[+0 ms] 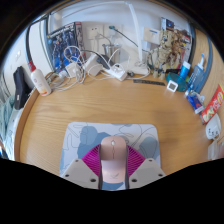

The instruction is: Arrange mouse

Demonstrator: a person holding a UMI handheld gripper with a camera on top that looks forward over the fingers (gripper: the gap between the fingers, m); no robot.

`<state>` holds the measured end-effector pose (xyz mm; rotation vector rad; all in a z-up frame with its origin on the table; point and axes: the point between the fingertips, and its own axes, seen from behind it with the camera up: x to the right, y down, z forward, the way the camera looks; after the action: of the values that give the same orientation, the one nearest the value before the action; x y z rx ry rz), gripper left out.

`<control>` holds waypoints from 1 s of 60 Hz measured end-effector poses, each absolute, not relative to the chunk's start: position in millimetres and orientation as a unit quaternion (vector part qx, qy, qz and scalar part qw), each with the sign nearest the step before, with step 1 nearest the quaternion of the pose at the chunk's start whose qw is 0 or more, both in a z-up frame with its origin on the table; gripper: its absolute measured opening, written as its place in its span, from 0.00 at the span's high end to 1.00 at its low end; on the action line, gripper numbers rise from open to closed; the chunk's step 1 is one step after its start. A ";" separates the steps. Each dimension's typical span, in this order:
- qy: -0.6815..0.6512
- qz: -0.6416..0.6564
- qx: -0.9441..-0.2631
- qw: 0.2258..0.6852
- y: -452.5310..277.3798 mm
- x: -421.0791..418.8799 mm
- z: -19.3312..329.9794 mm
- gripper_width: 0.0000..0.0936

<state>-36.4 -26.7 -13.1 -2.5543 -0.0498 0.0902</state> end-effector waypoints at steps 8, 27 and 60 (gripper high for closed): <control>-0.027 0.023 -0.957 0.289 -26.5 -36.2 -16.6 0.63; -0.004 0.034 -0.959 0.282 -19.5 -36.1 11.2 0.21; -0.036 0.045 -0.910 0.412 -9.9 -67.7 219.6 0.07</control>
<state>-67.7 -9.9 219.6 -2.2884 -0.0905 0.1130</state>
